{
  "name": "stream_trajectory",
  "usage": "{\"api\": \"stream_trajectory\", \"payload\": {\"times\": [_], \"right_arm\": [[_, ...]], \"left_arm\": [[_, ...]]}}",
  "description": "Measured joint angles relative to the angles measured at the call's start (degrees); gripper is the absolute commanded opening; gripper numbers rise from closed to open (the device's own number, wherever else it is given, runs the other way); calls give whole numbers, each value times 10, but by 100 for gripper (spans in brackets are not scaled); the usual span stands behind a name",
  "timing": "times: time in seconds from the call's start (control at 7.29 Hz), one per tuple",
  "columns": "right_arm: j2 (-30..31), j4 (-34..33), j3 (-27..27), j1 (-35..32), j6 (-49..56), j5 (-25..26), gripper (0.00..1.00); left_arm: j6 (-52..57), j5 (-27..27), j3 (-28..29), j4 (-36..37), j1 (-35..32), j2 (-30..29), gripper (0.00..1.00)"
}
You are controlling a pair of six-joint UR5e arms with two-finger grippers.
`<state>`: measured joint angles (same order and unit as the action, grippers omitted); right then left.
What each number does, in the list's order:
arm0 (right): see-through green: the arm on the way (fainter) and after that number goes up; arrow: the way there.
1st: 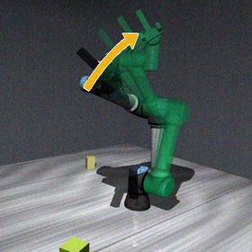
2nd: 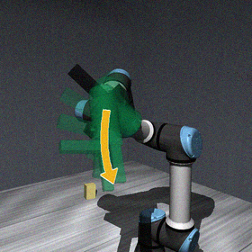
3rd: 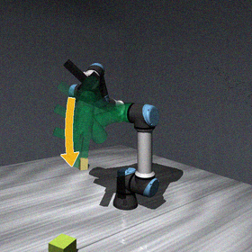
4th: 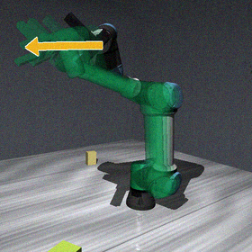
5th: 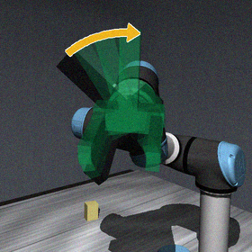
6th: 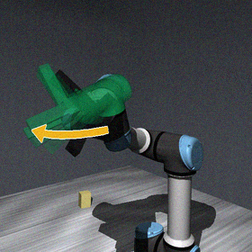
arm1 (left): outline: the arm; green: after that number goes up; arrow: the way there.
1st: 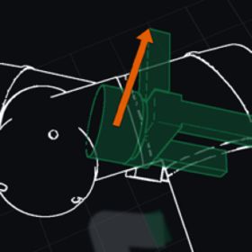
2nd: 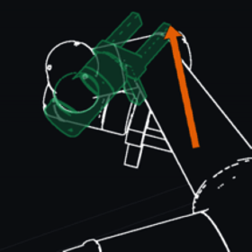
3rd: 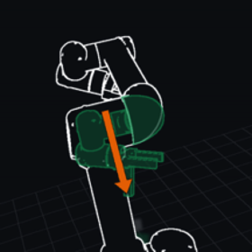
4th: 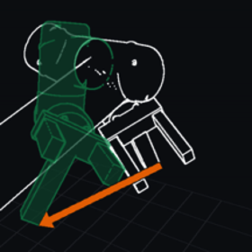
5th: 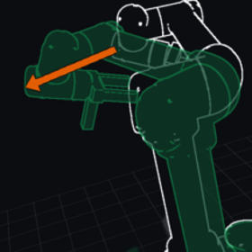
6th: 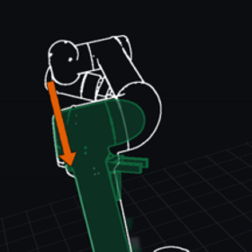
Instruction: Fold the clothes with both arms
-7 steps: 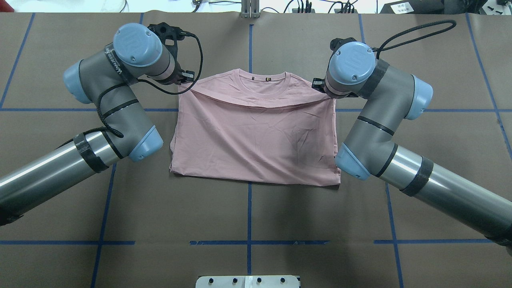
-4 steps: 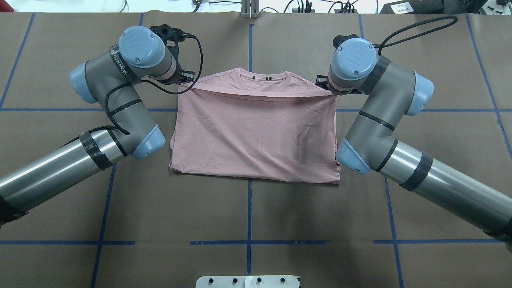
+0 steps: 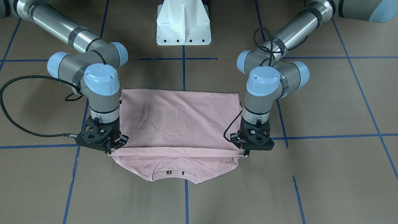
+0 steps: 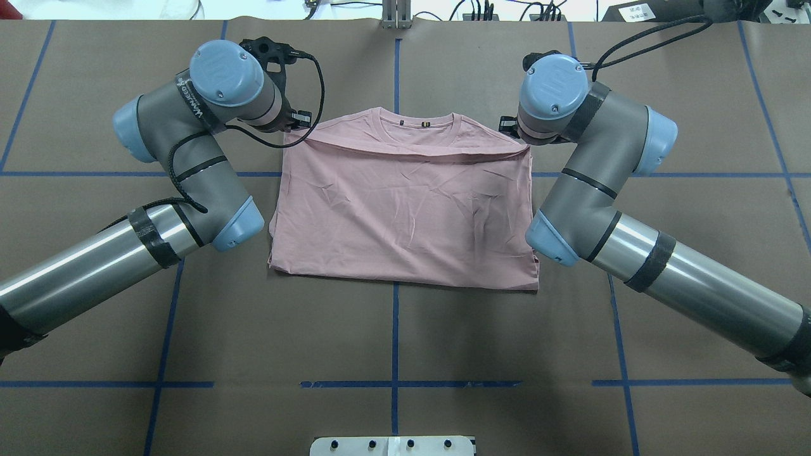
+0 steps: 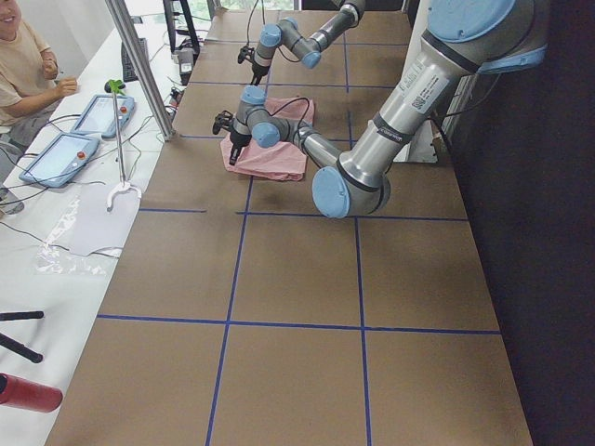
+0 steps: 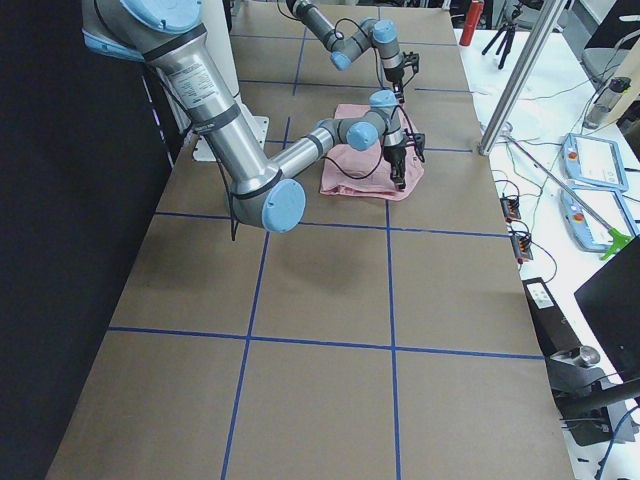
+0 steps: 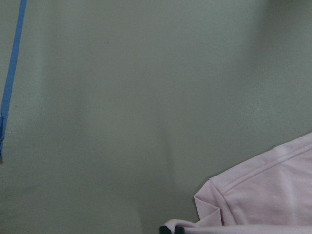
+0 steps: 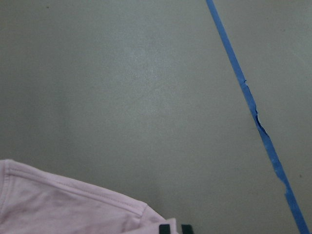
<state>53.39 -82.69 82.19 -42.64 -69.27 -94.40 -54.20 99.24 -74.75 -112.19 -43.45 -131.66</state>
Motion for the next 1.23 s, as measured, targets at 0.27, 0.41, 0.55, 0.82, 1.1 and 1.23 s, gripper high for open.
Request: {"api": "stream_trajectory", "payload": {"times": [0.27, 0.41, 0.55, 0.82, 1.1, 1.23], "right_arm": [[-2, 1, 5, -16, 72, -24, 100], [0, 1, 16, -32, 119, -67, 100], [12, 1, 38, -50, 156, -111, 100], [62, 0, 105, -67, 192, -149, 100], [89, -3, 143, -70, 197, -155, 100], [92, -3, 148, -70, 195, -155, 100]], "left_arm": [[23, 11, -35, -17, -1, 21, 100], [27, 28, -84, -17, -1, 52, 100], [27, 42, -150, -16, 2, 96, 100], [13, 51, -249, -18, 24, 181, 61], [-52, 31, -281, -32, 75, 234, 53], [-81, 10, -281, -36, 104, 242, 53]]}}
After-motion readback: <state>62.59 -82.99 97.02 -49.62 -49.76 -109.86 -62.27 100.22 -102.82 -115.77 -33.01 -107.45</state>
